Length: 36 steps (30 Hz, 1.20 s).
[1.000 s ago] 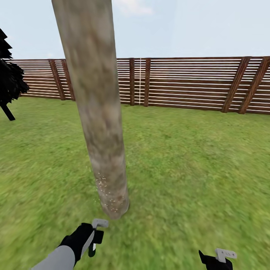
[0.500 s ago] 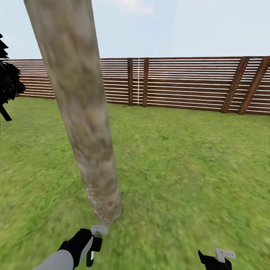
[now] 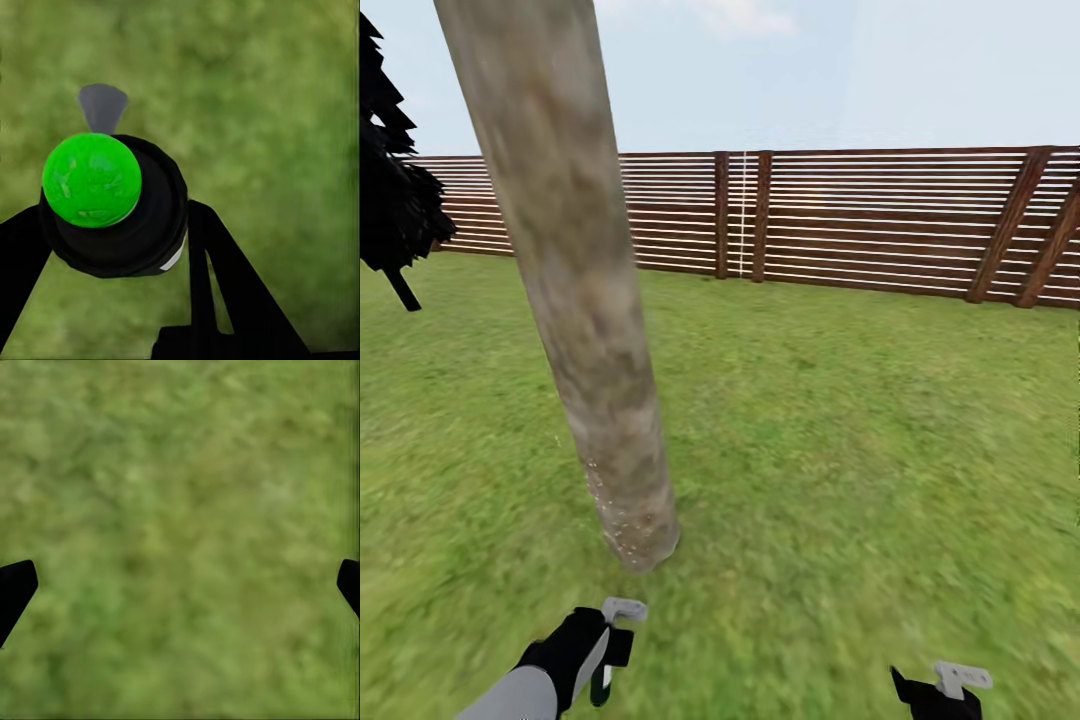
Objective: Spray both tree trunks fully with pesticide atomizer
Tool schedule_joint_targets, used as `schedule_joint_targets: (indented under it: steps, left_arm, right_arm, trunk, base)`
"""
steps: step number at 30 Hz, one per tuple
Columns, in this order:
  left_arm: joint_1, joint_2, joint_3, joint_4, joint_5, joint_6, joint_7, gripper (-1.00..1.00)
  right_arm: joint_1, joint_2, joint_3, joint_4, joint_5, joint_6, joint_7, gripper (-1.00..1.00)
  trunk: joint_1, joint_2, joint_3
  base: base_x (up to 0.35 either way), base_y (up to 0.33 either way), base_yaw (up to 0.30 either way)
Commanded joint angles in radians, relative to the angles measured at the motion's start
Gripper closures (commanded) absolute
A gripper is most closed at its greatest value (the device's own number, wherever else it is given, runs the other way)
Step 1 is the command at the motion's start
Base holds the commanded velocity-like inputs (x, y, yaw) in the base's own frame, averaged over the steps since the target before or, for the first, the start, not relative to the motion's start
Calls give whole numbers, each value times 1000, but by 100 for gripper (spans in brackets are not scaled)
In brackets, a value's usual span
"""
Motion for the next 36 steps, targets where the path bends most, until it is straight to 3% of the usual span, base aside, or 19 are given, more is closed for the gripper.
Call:
schedule_joint_targets:
  steps: [1, 5, 21, 26, 29, 31, 32, 34, 36]
  left_arm:
    - [1, 0, 2, -19, 1, 1, 0, 100]
    - [2, -2, 54, -43, 1, 0, 0, 100]
    - [2, -7, 58, -51, 1, -3, 0, 100]
    - [0, -24, 57, -175, 1, 4, -9, 100]
    - [-1, 7, 55, -257, 1, 32, -14, 100]
    - [-1, 11, 55, -263, 1, 60, -16, 100]
    - [-1, 1, 51, -263, 1, 64, -17, 100]
    - [-4, -55, 44, -266, 1, 69, -18, 100]
    - [-9, -75, 43, -266, 1, 71, -22, 100]
  right_arm:
    - [0, 0, 0, 0, 0, 0, 1, -100]
    - [0, 7, 0, 1, 0, 0, 0, -100]
    - [0, 8, 0, 2, 0, 0, -1, -100]
    - [0, 8, 0, 3, 0, -2, -1, -100]
    - [0, 8, 0, 3, 0, -2, -2, -100]
    - [0, 8, 0, 3, 0, -2, -2, -100]
    - [0, 8, 0, 3, 0, -2, -2, -100]
    - [0, 8, 0, 3, 0, -2, -2, -100]
    - [0, 8, 0, 3, 0, -2, -2, -100]
  trunk:
    - [0, 0, 0]
    - [0, 0, 0]
    - [0, 0, -8]
    - [0, 0, -9]
    - [0, 0, -9]
    - [0, 0, -9]
    - [0, 0, -9]
    - [0, 0, -9]
    - [0, 0, -9]
  base:
    - [-5, -266, 0]
    - [-1, -272, 75]
    - [60, -240, 220]
    - [4, -7, 6]
    - [0, 0, 0]
    - [0, 0, 0]
    - [0, 0, 0]
    - [0, 0, 0]
    - [0, 0, 0]
